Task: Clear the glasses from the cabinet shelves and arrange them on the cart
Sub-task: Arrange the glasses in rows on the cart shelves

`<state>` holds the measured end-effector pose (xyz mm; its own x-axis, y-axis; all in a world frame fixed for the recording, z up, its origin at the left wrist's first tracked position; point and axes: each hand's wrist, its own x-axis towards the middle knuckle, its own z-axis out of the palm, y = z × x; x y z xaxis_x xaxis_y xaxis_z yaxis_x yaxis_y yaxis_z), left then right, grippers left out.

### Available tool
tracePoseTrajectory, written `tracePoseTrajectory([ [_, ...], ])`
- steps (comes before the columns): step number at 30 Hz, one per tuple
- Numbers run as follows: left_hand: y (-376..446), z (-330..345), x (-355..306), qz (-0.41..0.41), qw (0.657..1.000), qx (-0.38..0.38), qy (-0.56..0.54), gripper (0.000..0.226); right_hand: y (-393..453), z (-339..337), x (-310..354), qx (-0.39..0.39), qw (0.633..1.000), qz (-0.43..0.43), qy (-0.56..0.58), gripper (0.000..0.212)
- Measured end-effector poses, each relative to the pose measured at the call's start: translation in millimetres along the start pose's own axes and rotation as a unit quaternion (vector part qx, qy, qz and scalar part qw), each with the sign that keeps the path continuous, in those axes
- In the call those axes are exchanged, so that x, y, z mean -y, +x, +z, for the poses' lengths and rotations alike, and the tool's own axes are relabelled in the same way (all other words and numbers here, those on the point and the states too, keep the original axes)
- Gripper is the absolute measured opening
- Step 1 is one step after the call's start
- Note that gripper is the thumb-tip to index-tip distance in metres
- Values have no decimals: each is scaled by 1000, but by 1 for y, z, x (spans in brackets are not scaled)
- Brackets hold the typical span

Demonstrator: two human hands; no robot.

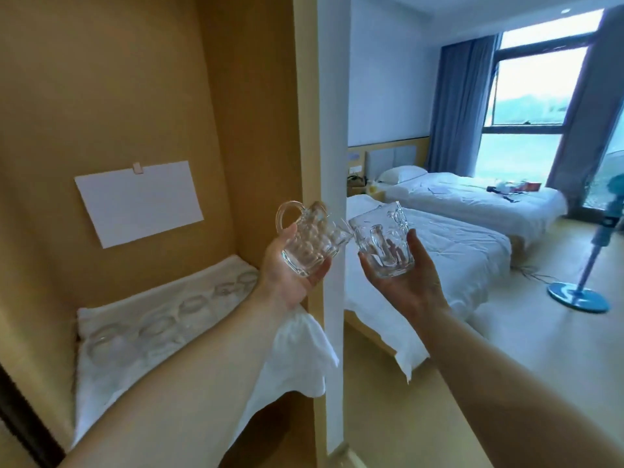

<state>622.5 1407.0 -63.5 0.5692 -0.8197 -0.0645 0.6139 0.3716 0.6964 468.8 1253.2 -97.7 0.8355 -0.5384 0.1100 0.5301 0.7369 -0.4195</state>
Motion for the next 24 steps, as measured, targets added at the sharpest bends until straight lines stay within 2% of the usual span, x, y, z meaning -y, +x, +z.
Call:
tracePoseTrajectory([
  [4,27,61,55,-42,999,-2,-4,52,-29,-31,70,-32,999,-39,-5,71],
  [9,59,133,135,-80,995,57,7,34,-61,-80,162,-75,993,-91,-17,72],
  [13,88,184,194,-119,988,90,27,52,-84,-116,227,-87,988,-128,-16,48],
  [15,101,208,222,-138,985,105,22,63,-96,-133,256,-103,983,-153,-14,44],
  [18,119,242,264,-171,975,139,5,56,-116,-158,296,-141,971,-190,-18,42],
  [21,137,270,305,-209,966,150,21,58,-135,-183,328,-181,959,-216,-11,49],
  [24,156,297,344,-232,963,128,38,68,-150,-210,358,-217,943,-252,-2,61],
])
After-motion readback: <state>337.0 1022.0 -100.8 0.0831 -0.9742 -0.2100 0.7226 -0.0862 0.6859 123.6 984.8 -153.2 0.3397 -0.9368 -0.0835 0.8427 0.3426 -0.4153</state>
